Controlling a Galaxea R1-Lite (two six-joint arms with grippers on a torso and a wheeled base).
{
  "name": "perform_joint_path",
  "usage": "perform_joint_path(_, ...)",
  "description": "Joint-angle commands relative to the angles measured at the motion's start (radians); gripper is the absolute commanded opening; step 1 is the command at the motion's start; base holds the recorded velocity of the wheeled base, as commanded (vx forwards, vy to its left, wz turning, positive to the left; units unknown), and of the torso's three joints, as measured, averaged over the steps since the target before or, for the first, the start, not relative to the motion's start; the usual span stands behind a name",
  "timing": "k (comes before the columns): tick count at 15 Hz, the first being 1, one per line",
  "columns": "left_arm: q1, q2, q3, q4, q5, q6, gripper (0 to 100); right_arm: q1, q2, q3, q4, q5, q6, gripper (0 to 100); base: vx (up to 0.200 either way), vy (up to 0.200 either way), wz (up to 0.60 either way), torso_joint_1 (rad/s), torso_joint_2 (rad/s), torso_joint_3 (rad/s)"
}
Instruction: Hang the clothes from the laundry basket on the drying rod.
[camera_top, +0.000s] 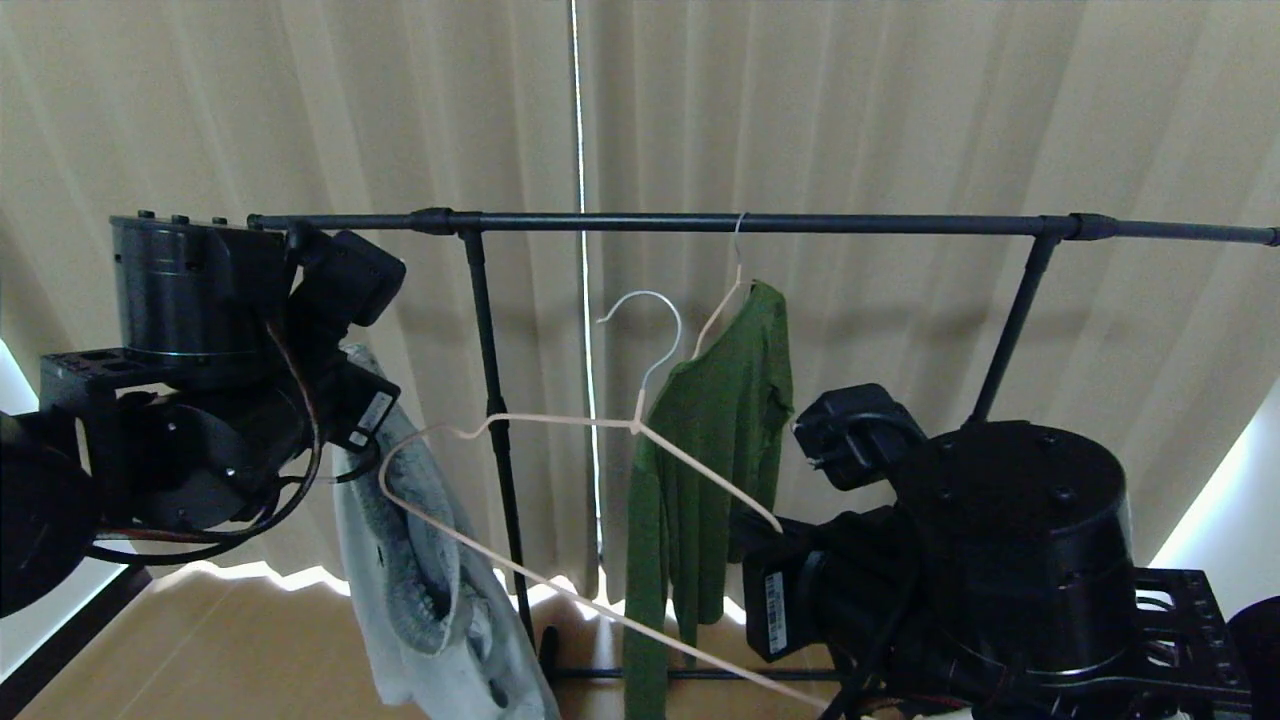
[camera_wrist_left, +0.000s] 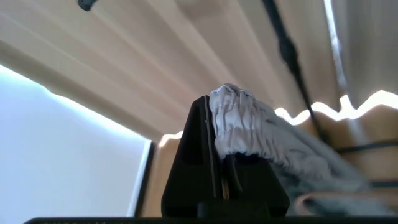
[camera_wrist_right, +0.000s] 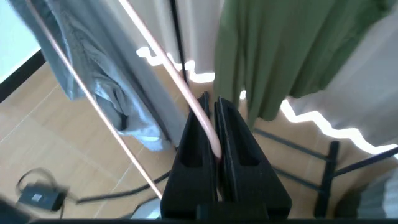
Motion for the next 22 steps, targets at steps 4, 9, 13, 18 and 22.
perform_joint_path(4, -0.019, -0.02, -0.009, 0.067, -0.001, 0.0, 0, -0.015, 0.026, -0.032, -0.01, -0.014, 0.009, 0, 0.0, 0.0, 0.0, 0.0, 0.0, 0.0)
perform_joint_path(9, -0.035, -0.018, -0.036, 0.092, 0.0, -0.069, 0, -0.01, 0.077, -0.031, -0.136, -0.019, 0.004, 0, 0.0, 0.0, 0.0, 0.0, 0.0, 0.0)
perform_joint_path(13, -0.041, -0.02, -0.038, 0.09, 0.0, -0.069, 0, -0.009, 0.133, -0.063, -0.211, -0.045, 0.003, 0, 0.0, 0.0, 0.0, 0.0, 0.0, 0.0)
perform_joint_path(18, -0.094, -0.023, -0.085, 0.092, 0.0, -0.1, 0, 0.033, 0.172, -0.068, -0.219, -0.04, 0.003, 0, 0.0, 0.0, 0.0, 0.0, 0.0, 0.0)
perform_joint_path(22, -0.154, -0.024, -0.093, 0.093, 0.002, -0.128, 0, 0.042, 0.23, -0.092, -0.276, -0.037, -0.001, 0, 0.0, 0.0, 0.0, 0.0, 0.0, 0.0)
